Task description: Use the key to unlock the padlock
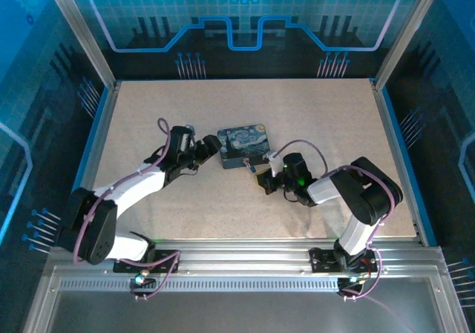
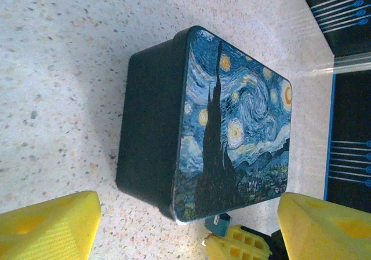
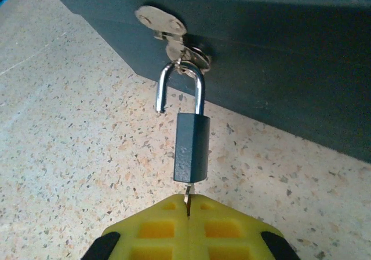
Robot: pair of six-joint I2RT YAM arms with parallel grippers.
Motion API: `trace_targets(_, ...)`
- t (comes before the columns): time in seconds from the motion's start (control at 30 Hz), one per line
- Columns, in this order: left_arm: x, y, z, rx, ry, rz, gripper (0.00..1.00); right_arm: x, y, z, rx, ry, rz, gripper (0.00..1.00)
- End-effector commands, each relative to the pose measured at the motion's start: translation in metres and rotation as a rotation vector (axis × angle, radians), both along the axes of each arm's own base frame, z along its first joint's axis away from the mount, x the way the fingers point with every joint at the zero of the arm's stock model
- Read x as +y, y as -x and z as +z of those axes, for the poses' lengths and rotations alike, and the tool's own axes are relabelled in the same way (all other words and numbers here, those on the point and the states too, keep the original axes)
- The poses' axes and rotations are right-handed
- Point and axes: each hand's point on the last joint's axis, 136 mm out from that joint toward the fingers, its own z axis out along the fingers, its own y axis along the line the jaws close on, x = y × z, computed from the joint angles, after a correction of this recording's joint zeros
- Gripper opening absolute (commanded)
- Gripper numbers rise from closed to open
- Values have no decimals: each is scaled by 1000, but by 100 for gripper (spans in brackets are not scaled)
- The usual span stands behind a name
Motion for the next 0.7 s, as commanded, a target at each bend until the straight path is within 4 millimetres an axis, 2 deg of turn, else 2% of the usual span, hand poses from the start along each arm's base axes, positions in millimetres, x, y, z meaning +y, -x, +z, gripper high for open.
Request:
trace_targets(0.0,-12,-2,-11,42,-19,-109,81,0,-3,-2,80,-76,-13,0)
trace_targets(0.23,-25,-25,-30,74,-7,-134,80,-7,-9,-5,153,-132,-38,0)
trace_targets(0.5,-25,-27,-55,118,-20,-127,76,-13,-12,-8,195,-146,-55,0)
trace_targets(0.67,-18,-21,-67,140,-55,-119,75,-19,-15,-11,194,-114,-83,16)
